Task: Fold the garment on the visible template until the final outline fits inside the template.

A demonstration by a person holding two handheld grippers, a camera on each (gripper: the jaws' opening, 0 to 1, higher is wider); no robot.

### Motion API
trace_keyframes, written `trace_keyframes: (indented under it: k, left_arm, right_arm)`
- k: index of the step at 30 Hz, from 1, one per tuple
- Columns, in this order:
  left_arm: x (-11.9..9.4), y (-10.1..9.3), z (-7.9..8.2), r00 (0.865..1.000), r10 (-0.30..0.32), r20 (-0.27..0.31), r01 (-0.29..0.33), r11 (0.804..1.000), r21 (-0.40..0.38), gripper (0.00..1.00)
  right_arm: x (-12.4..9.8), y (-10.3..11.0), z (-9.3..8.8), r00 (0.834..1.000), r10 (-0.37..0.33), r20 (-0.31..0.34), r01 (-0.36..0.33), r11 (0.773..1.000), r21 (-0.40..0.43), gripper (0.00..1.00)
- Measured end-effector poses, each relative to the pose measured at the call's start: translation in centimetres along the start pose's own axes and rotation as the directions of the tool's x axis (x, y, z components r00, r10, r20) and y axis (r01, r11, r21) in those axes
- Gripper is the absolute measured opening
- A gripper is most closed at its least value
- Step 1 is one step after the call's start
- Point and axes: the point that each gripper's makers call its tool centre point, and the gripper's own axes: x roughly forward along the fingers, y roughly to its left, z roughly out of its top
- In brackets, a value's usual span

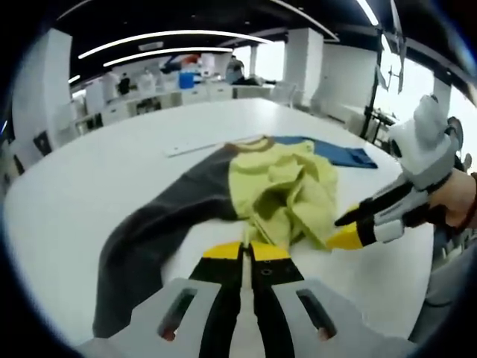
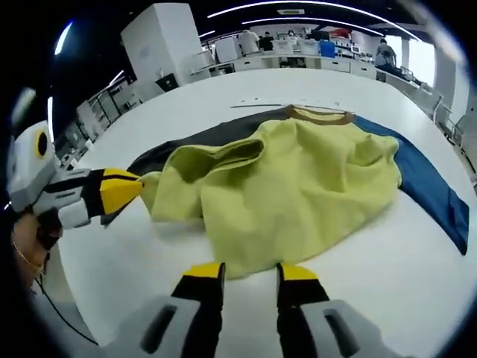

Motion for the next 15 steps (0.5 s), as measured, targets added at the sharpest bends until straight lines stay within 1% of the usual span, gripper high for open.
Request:
trace_keyframes:
  k: [4,7,10,11,13,14,15]
  left_arm:
    - [-0.03,-0.03,0.01,1.0,-0.002,0.002,0.002,1.0,-0.002,0.0]
    - [-0.08,-0.2,0.08,1.0,-0.004,0.004,0.005,1.0,-0.002,0.0]
    - [-0.06,-0.21,0.06,1.0,-0.007,0.004,0.007,1.0,-0.005,0.0]
    - [-0.02,-0.13,0.03,1.0,-0.007,0.004,0.007,1.0,-0.006,0.0]
    - [-0.02,-0.15,-0.04,1.0,-0.009,0.003,0.009,1.0,-0.008,0.0]
    - [-0.02,-0.17,-0.07,1.0,-0.01,0.003,0.01,1.0,-0.01,0.0]
    - [-0.05,-0.14,-0.08,1.0,-0.01,0.003,0.01,1.0,-0.011,0.0]
  right_arm:
    - [0.02,-0.1,0.19,1.0,-0.027,0.015,0.027,1.0,-0.012,0.19]
    - [0.35,-0.15,0.39,0.999,-0.046,0.021,0.046,0.999,0.003,0.18]
    - [0.28,-0.08,0.33,0.998,-0.062,0.013,0.062,0.998,0.0,0.16]
    - [0.47,-0.07,0.39,0.998,-0.067,0.017,0.067,0.998,-0.019,0.11]
    - [0.66,0.25,0.37,0.998,-0.055,0.017,0.055,0.998,-0.033,0.02]
    - [0.7,0.56,0.47,0.999,-0.048,0.017,0.048,0.999,-0.013,0.0]
    - [0.66,0.54,0.52,0.998,-0.054,0.016,0.055,0.998,-0.02,0.0]
